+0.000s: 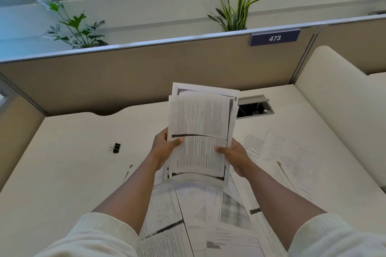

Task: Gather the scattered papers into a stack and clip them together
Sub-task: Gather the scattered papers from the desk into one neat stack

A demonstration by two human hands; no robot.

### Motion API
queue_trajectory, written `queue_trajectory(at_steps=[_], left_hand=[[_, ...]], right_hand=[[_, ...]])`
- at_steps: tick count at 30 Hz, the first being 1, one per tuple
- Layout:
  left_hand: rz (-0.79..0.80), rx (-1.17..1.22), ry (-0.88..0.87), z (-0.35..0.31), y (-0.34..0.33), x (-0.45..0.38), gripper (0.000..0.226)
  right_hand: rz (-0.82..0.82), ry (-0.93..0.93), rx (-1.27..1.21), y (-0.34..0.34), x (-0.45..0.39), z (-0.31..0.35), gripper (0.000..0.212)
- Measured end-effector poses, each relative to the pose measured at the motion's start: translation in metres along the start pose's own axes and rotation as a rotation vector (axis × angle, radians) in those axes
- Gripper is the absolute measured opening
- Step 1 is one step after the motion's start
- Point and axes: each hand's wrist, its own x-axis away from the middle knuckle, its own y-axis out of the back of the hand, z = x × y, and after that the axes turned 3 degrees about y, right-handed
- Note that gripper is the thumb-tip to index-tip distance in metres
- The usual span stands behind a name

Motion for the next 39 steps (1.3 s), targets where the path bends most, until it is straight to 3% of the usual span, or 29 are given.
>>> queue_trajectory(at_steps=[6, 12, 19, 26, 33, 39], left_hand=[[-0.066, 0.013, -0.041, -0.011, -0.001, -0.002, 0.036], [-0.025, -0.043, -0.066, -0.009, -0.001, -0.001, 0.042], [-0.002, -0.014, -0.056, 0.001, 0.001, 0.003, 0.028], [0.045, -0.016, -0.012, 0.009, 0.001, 0.004, 0.034], [-0.105, 0.038, -0.003, 0.012, 0.004, 0.004, 0.034], [-0.154, 0.097, 0.043, 0.022, 0.020, 0.008, 0.032]], right_hand=[[-0.032, 0.161, 0.072, -0.010, 0.005, 0.017, 0.033], [-0.007, 0.255, 0.238, -0.012, 0.011, 0.019, 0.038], [0.019, 0.230, 0.317, -0.008, 0.013, 0.006, 0.042], [0.095, 0.154, 0.460, -0.012, 0.009, 0.002, 0.055], [-0.086, 0.269, 0.411, -0.011, 0.007, 0.004, 0.019], [-0.130, 0.222, 0.358, -0.007, 0.004, 0.004, 0.019]])
